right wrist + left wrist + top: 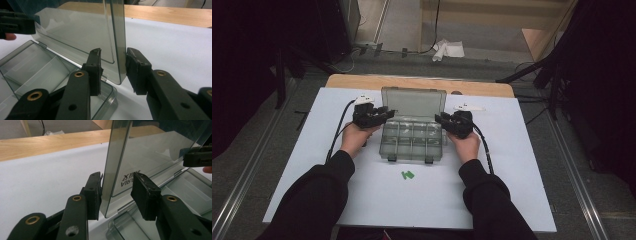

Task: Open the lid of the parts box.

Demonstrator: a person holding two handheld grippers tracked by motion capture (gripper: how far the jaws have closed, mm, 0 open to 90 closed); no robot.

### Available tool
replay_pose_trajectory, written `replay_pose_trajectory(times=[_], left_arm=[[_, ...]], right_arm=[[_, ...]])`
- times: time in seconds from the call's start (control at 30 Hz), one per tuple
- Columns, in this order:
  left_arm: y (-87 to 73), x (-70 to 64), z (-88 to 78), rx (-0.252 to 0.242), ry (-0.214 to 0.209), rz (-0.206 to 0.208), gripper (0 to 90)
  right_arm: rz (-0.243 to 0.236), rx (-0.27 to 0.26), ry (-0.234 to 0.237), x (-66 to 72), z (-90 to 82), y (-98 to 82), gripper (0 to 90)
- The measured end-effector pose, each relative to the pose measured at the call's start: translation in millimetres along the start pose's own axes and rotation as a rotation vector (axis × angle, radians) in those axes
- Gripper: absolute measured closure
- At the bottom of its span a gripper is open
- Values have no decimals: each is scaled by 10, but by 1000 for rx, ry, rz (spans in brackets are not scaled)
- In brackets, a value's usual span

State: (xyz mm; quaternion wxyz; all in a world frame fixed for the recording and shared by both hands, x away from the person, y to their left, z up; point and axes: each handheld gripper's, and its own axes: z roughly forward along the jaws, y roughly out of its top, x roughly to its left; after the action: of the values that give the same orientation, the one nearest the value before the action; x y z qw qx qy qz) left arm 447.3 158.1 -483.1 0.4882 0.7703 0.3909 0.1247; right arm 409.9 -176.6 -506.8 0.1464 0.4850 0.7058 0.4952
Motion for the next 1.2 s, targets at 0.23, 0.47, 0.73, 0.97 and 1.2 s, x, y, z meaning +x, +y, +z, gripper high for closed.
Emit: replay_pose_trajectory(times=[0.23,0.47,0.73,0.97,1.2], left_arm=[[-16,4,31,1,12,-14,582],[-29,29,72,-13,12,-67,583],[-52,28,115,-12,27,-60,582],[-75,43,158,-13,34,-69,581],[-86,63,176,-12,26,-91,577]], right_arm=[[27,5,-4,-13,25,-16,680],[54,10,-4,-37,37,-29,695],[68,18,-9,-33,55,-44,695],[67,23,-18,-49,77,-59,693],[86,24,-15,-55,94,-69,681]])
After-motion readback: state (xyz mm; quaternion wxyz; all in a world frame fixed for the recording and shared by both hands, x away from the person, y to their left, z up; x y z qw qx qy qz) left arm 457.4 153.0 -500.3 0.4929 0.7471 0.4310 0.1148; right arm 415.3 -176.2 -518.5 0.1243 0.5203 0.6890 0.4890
